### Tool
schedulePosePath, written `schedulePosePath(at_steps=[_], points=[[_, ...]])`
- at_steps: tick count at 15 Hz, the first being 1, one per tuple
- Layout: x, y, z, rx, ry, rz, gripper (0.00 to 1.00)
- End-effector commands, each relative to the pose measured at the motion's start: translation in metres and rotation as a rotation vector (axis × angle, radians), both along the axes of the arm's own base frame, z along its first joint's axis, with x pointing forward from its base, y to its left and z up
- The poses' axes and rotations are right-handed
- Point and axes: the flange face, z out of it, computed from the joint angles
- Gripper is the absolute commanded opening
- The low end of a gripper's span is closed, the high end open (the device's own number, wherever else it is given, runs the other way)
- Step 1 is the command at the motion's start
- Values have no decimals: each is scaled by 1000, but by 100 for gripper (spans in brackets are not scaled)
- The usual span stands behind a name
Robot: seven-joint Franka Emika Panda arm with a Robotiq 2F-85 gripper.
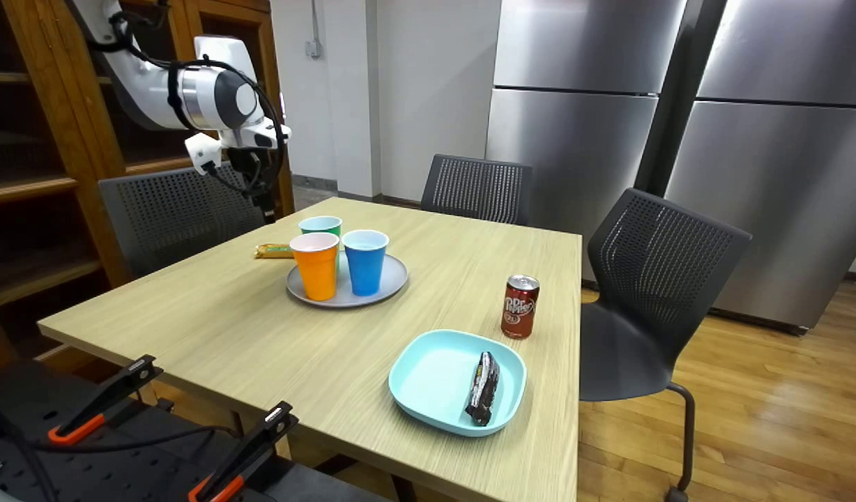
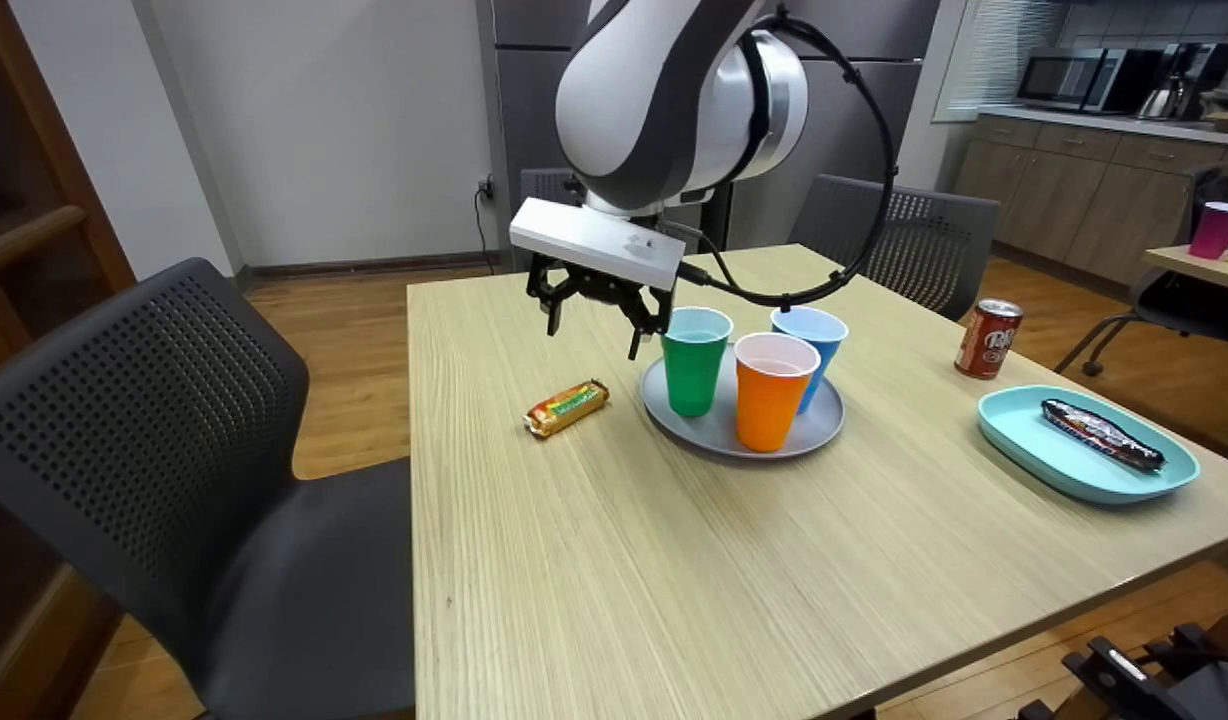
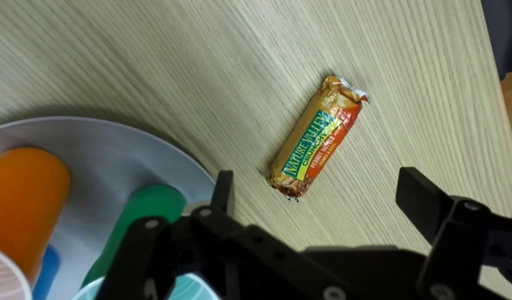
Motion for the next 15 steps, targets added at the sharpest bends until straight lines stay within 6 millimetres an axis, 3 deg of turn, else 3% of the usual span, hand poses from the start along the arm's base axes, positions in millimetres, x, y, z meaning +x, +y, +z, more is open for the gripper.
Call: schedulePosePath(at_steps=[1, 15], points=[[19, 9, -12, 5, 28, -50, 100], [34, 12, -64, -11, 71, -112, 100]])
